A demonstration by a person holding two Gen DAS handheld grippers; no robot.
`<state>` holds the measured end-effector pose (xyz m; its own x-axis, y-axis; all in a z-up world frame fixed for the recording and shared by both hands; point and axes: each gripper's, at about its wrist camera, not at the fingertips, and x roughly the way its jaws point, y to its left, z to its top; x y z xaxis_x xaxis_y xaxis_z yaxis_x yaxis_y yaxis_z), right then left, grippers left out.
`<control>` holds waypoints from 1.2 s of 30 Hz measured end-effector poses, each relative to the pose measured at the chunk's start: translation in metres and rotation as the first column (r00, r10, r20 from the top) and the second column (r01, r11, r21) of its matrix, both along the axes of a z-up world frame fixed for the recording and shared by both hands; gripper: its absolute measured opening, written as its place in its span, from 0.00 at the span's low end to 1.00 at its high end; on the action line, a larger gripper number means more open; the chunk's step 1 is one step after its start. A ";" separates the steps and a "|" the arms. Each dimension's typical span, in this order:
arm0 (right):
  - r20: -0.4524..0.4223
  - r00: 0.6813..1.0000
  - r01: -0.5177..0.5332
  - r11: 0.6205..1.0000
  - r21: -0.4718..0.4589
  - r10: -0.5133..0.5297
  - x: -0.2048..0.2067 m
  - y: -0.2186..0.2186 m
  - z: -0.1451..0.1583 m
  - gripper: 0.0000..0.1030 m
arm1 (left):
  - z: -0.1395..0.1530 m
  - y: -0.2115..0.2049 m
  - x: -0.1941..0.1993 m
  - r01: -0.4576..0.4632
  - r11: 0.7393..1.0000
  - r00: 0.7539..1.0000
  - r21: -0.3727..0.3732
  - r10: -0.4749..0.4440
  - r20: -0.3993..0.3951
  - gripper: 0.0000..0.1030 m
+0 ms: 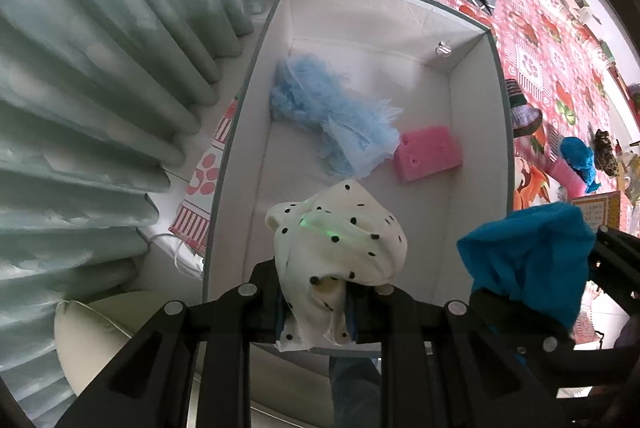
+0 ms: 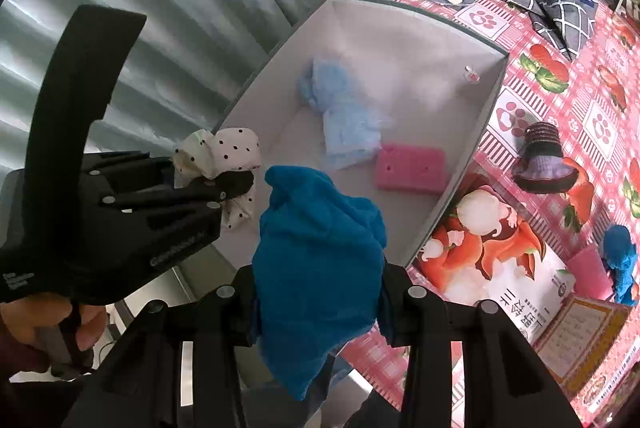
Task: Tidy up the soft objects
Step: 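Carry the polka-dot scrunchie and blue cloth with both tools over the box, then open both tools to drop the scrunchie and blue cloth into the box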
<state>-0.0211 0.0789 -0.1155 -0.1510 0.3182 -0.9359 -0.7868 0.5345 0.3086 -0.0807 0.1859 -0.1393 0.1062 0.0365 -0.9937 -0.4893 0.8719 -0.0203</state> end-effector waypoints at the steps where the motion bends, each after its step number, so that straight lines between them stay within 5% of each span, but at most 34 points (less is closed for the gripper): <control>1: 0.003 1.000 -0.005 1.000 -0.003 0.005 0.000 0.001 -0.001 0.42 | 0.000 0.000 0.001 0.002 1.000 1.000 0.003 -0.002 0.003 0.25; 6: 0.029 0.999 -0.034 0.999 -0.006 0.034 -0.003 0.005 -0.001 0.44 | -0.001 -0.001 0.002 0.013 1.000 1.000 -0.003 -0.013 0.019 0.40; 8: 0.034 0.998 -0.049 0.999 -0.006 0.049 -0.005 0.006 0.000 0.49 | 0.001 -0.001 0.001 0.012 1.000 0.999 0.003 -0.012 0.035 0.58; 12: 0.041 0.997 -0.063 0.998 0.000 0.063 -0.005 0.004 0.000 0.52 | 0.004 0.003 0.000 -0.008 1.000 0.999 0.014 0.007 0.052 0.77; 14: 0.018 0.998 -0.056 0.998 0.036 0.055 -0.003 0.002 0.003 0.96 | 0.005 0.007 -0.001 -0.029 1.000 0.997 -0.002 0.029 0.074 0.87; 17: 0.044 0.997 -0.059 0.996 0.066 0.056 -0.002 0.002 0.011 1.00 | 0.007 0.009 -0.001 -0.049 0.999 0.995 0.002 0.049 0.087 1.00; 27: 0.155 0.988 0.026 0.999 -0.025 -0.022 0.009 -0.030 0.031 1.00 | 0.028 -0.006 0.013 0.001 0.999 0.989 -0.035 0.004 0.145 1.00; 36: 0.247 0.935 0.269 0.963 -0.031 -0.254 0.026 -0.132 0.070 1.00 | 0.056 -0.074 0.051 0.212 0.975 0.954 -0.060 -0.194 0.227 1.00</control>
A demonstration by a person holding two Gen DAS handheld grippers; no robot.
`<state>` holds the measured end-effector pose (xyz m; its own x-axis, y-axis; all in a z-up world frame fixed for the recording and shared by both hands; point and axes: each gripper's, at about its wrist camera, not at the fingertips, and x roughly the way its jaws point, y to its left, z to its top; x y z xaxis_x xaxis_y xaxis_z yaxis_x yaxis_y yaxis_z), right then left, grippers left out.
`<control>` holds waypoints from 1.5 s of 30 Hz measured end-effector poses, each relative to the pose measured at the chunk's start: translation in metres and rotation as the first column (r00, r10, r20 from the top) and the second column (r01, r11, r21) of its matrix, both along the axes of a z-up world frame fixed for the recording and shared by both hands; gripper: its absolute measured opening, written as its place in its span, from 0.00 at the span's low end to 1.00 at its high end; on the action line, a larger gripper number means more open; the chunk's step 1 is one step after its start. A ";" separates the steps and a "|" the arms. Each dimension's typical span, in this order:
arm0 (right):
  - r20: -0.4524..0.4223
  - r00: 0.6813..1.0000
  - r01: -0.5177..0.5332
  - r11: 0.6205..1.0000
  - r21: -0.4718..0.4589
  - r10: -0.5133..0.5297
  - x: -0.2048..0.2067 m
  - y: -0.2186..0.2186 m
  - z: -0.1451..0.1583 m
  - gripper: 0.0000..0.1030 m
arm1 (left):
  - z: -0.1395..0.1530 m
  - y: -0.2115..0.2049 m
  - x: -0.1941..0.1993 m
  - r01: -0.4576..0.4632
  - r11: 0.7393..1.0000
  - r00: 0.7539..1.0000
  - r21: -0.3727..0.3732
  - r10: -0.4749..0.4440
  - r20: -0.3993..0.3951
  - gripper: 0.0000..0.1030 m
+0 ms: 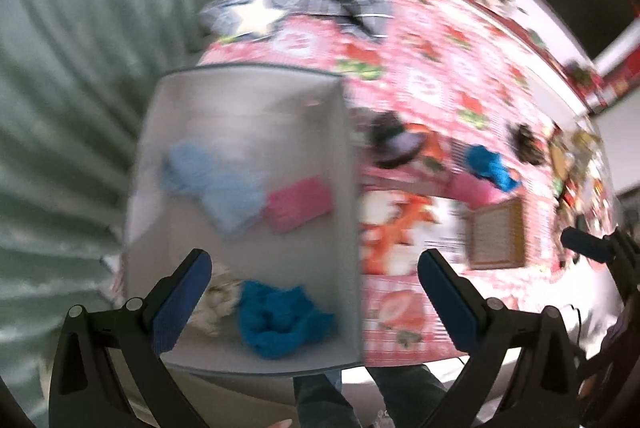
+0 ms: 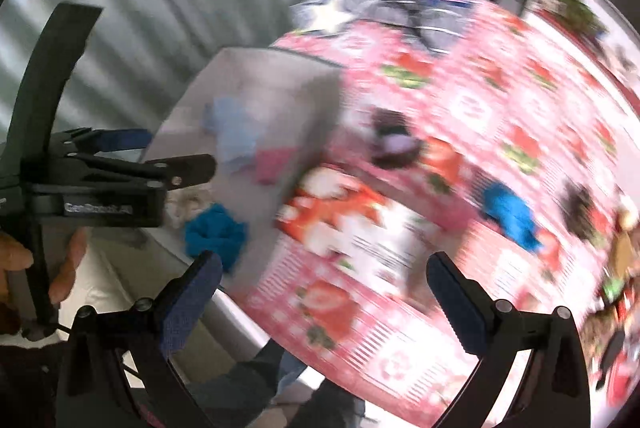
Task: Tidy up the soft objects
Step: 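Open both tools to drop the scrunchie and blue cloth into the box, then move both tools back over the tablecloth toward the remaining soft items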
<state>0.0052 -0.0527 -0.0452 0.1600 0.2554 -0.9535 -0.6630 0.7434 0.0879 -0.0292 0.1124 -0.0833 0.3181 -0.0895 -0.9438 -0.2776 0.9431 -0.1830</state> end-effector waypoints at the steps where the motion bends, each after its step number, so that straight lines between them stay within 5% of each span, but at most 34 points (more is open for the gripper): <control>1: 0.009 0.999 0.031 0.999 -0.009 -0.031 0.001 -0.013 0.003 1.00 | 0.003 -0.012 0.005 0.036 0.999 0.999 -0.004 -0.036 0.009 1.00; 7: 0.059 0.966 0.255 0.965 -0.064 -0.252 0.004 -0.102 0.015 1.00 | 0.014 -0.077 0.023 0.218 0.976 0.975 -0.018 -0.217 0.044 1.00; 21: 0.071 0.772 0.635 0.764 -0.116 -0.631 -0.031 -0.320 0.021 1.00 | 0.024 -0.238 0.037 0.477 0.879 0.879 -0.013 -0.476 0.033 1.00; 24: 0.071 0.753 0.657 0.742 -0.134 -0.654 -0.037 -0.356 0.015 1.00 | 0.026 -0.268 0.040 0.496 0.868 0.868 0.001 -0.496 0.023 1.00; 33: -0.036 0.697 0.713 0.697 -0.074 -0.716 -0.031 -0.430 0.012 1.00 | 0.022 -0.337 0.063 0.470 0.882 0.883 0.029 -0.469 -0.031 1.00; 39: -0.111 0.691 0.719 0.695 0.009 -0.714 0.006 -0.417 0.021 1.00 | 0.015 -0.356 0.094 0.447 0.893 0.893 0.053 -0.442 -0.090 1.00; 45: -0.188 0.676 0.732 0.680 0.052 -0.713 0.051 -0.385 0.018 1.00 | 0.015 -0.331 0.144 0.381 0.920 0.921 0.088 -0.370 -0.120 1.00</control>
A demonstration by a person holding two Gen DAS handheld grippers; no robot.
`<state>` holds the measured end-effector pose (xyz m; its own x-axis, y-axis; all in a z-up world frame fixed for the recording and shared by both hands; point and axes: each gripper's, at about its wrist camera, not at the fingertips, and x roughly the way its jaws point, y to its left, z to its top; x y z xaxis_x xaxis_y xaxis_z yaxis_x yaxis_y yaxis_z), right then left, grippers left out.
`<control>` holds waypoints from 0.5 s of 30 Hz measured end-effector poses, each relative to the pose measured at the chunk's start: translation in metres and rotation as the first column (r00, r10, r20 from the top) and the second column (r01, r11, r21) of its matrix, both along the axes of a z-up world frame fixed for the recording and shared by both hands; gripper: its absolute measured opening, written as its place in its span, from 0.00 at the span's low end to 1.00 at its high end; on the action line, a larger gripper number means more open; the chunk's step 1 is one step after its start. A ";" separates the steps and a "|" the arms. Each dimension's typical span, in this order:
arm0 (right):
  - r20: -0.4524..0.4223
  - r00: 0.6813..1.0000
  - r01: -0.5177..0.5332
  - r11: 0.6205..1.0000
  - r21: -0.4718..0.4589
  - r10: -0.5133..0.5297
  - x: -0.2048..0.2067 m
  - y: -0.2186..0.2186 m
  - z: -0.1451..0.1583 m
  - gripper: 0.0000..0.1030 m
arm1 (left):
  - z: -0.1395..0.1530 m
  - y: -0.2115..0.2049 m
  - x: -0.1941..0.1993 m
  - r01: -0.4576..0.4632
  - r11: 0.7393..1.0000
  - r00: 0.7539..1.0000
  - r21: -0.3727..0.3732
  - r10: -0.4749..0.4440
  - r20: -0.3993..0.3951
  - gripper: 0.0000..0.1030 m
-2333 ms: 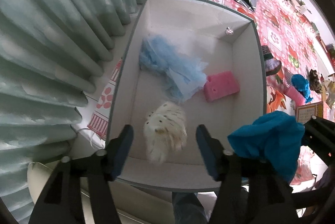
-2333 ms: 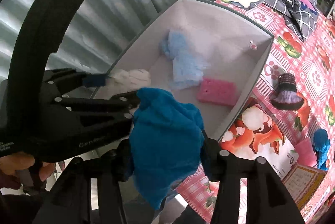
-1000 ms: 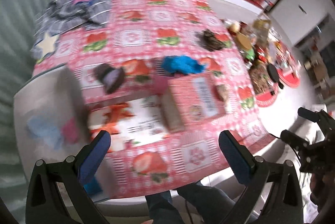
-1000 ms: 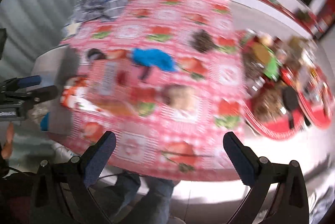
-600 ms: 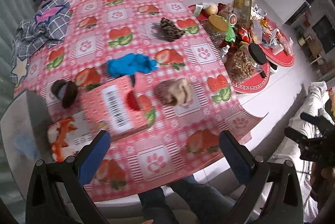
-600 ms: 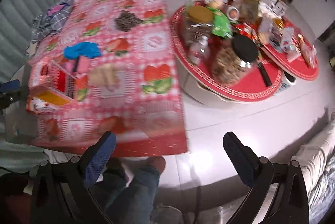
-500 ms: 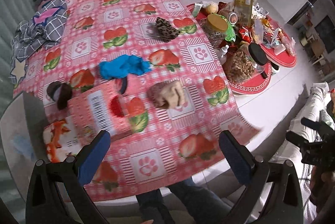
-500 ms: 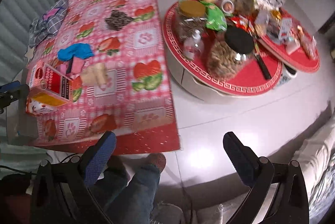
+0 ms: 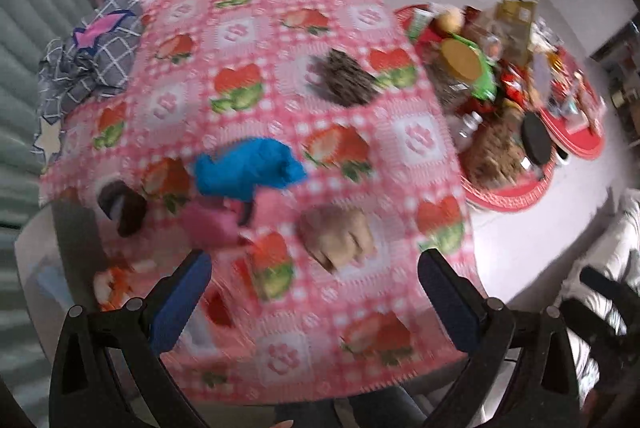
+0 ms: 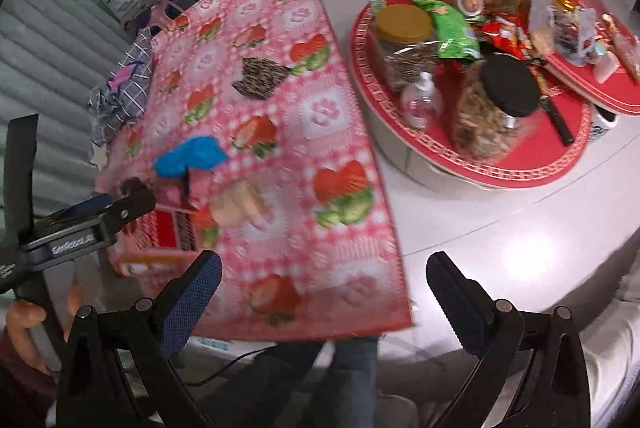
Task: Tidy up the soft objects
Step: 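Move both tools back over the tablecloth toward the remaining soft items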
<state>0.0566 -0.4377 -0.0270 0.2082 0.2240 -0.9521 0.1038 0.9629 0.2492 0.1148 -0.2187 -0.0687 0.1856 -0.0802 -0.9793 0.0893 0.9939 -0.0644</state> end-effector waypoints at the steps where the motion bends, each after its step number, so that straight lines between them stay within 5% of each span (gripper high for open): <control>1: -0.001 1.000 0.002 1.000 0.013 -0.002 0.007 0.006 -0.001 1.00 | -0.003 0.008 0.011 -0.014 1.000 1.000 0.008 0.014 -0.009 1.00; 9: -0.104 0.993 0.069 0.987 0.143 -0.055 0.076 0.062 -0.025 1.00 | -0.072 0.054 0.081 -0.113 0.993 0.955 -0.042 0.097 -0.279 1.00; 15: -0.220 0.964 0.170 0.982 0.081 -0.149 0.089 0.057 -0.051 1.00 | -0.117 0.056 0.104 -0.052 0.999 0.920 -0.007 0.045 -0.388 1.00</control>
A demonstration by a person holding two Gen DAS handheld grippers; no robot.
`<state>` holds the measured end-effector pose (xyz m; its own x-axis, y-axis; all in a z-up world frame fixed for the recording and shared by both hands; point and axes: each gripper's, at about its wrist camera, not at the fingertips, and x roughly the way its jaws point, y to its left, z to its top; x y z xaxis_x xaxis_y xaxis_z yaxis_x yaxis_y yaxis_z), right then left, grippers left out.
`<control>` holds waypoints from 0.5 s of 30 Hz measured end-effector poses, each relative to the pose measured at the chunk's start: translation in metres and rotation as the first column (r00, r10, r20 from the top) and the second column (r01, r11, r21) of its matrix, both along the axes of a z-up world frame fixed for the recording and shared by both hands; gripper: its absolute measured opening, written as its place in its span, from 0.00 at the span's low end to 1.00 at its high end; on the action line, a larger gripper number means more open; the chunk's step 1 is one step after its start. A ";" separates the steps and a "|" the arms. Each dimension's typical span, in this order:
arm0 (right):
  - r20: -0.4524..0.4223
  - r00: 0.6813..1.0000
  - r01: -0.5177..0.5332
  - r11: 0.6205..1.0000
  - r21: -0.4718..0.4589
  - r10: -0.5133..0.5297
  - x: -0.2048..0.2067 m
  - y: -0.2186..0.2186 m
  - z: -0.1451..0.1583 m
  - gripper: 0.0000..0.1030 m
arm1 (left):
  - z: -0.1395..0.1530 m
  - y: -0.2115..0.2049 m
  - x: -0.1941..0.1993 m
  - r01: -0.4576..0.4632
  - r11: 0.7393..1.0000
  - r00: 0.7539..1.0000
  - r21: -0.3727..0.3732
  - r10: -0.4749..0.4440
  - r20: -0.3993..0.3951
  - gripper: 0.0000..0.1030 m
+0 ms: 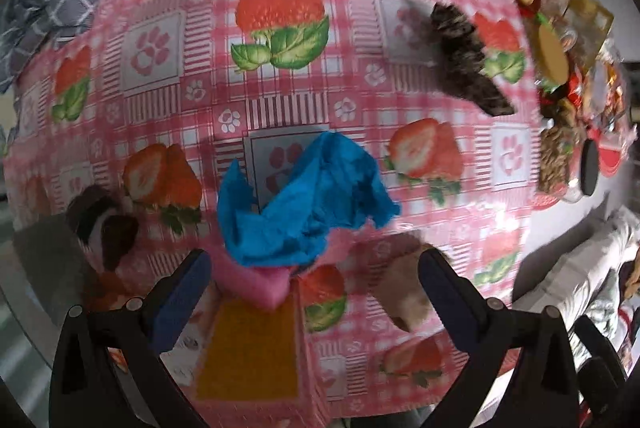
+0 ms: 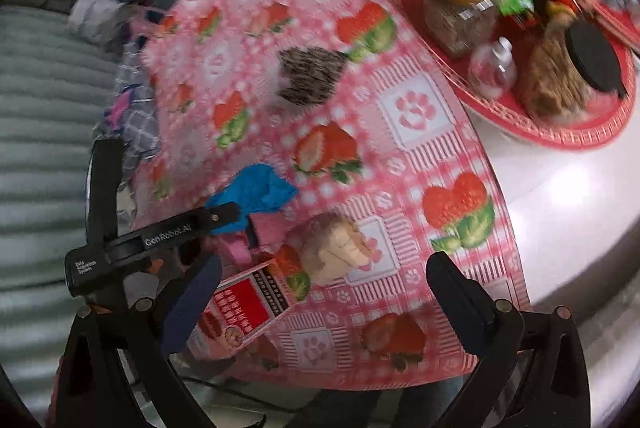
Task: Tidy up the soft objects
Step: 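Move both tools back over the tablecloth toward the remaining soft items, then grasp the blue cloth with the left tool while the right tool grasps the leopard scrunchie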
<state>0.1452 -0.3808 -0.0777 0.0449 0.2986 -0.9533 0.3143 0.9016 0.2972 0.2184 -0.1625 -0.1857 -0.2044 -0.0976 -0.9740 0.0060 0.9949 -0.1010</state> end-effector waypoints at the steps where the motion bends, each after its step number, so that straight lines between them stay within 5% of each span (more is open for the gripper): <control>1: -0.009 1.000 0.004 0.999 -0.037 -0.004 -0.004 -0.006 -0.003 1.00 | -0.007 0.001 0.002 0.008 1.000 1.000 0.001 -0.008 -0.017 1.00; 5: -0.069 0.993 0.075 0.972 -0.222 -0.092 -0.050 -0.056 -0.014 1.00 | -0.031 0.000 0.008 0.024 1.000 0.995 -0.010 -0.025 -0.092 1.00; 11: -0.176 0.957 0.151 0.912 -0.382 -0.232 -0.128 -0.114 -0.024 1.00 | -0.054 -0.015 0.013 0.089 0.996 0.986 -0.003 -0.088 -0.139 1.00; 15: -0.207 0.945 0.170 0.922 -0.347 -0.252 -0.155 -0.121 -0.023 1.00 | -0.060 -0.024 0.014 0.117 0.993 0.983 0.009 -0.115 -0.145 1.00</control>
